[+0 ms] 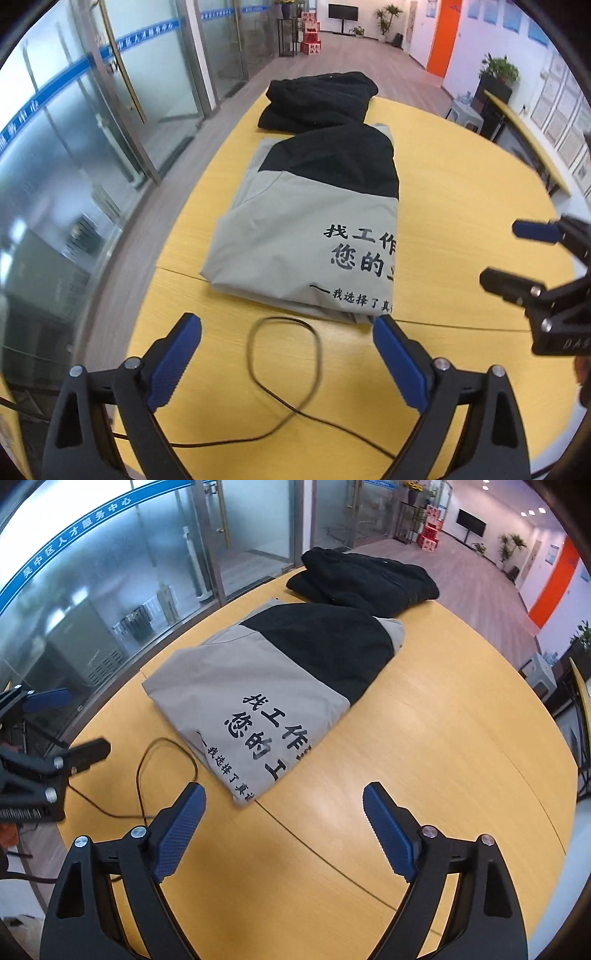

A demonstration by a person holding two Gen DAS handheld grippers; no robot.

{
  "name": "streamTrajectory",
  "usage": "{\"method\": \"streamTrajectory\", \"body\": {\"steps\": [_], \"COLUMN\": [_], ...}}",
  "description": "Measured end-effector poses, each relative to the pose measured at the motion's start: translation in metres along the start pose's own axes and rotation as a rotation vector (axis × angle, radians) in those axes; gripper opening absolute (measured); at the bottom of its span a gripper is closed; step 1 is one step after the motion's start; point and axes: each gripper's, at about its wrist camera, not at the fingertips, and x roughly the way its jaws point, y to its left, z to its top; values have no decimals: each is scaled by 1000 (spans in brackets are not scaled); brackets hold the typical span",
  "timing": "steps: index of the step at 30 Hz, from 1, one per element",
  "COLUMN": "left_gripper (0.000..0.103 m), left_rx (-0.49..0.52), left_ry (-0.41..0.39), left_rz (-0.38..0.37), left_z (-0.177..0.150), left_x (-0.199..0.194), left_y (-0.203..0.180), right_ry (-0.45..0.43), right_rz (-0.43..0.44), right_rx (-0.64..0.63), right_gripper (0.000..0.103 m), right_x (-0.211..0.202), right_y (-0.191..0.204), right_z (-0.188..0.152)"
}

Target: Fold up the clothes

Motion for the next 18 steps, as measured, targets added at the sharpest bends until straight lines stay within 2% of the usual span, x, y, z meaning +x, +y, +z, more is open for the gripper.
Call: {"method": "streamTrajectory", "body": {"steps": [6,18], "left_gripper": [99,100], "left_rx": [-15,12], "left_ry": [-3,1], "left_rz": [-36,-41], "left_z": [4,10], "left_x": [-8,-3], "left_y": [2,17], "right_ry": [-10,5], "right_rz": [-12,-45], "right_rx": [-3,-35], "right_gripper": [88,88], "right_x": [-6,-1], "right_y": [13,29], "right_z": [5,16]}}
